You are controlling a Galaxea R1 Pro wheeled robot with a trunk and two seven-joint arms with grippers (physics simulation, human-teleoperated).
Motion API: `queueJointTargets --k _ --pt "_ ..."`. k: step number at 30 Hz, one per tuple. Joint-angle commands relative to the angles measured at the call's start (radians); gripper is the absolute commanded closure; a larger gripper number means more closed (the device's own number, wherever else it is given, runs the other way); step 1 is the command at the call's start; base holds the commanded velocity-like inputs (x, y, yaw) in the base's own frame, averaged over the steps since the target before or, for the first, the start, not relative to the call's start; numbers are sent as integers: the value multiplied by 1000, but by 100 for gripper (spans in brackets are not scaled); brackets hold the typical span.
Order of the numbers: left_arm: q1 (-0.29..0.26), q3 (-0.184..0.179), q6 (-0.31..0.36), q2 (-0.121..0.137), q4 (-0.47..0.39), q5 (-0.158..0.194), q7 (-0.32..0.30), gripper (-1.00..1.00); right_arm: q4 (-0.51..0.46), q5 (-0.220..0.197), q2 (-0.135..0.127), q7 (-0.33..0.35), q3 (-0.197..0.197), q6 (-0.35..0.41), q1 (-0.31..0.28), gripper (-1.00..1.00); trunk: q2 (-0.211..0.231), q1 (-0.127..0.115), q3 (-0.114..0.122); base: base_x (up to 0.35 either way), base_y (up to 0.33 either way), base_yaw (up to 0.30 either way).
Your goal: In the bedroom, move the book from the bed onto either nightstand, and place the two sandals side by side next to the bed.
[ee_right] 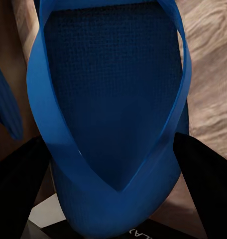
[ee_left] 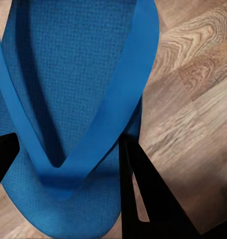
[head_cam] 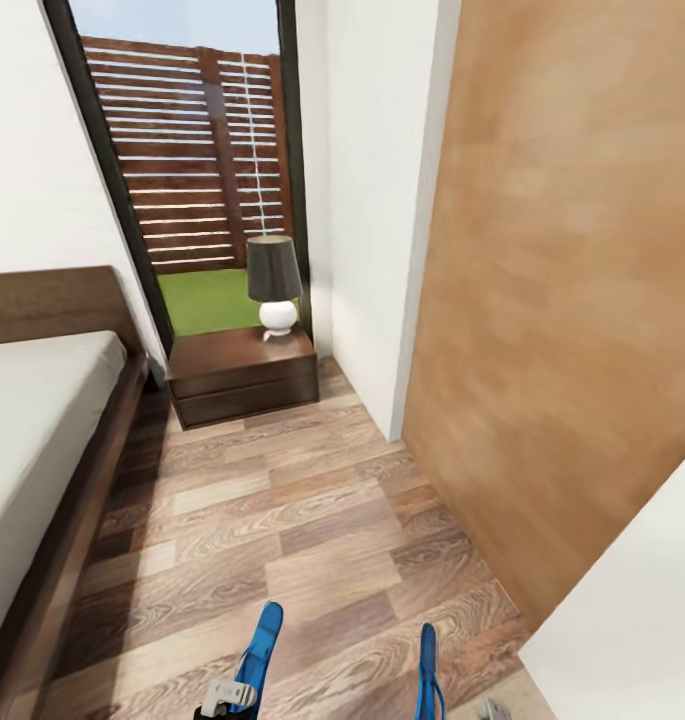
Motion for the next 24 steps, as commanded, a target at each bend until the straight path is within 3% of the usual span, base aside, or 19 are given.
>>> queueJointTargets --k 1,16,24 --pt "-1 -4 -3 0 1 6 -3 100 0 0 0 4 -9 6 0 100 0 0 -1 328 0 95" --pt "-1 -4 -3 1 1 7 -4 100 0 0 0 4 -9 6 0 100 0 0 -1 328 0 13" --pt "-1 -3 -3 1 1 7 -5 100 0 0 0 4 -9 6 0 100 0 0 -1 327 0 142"
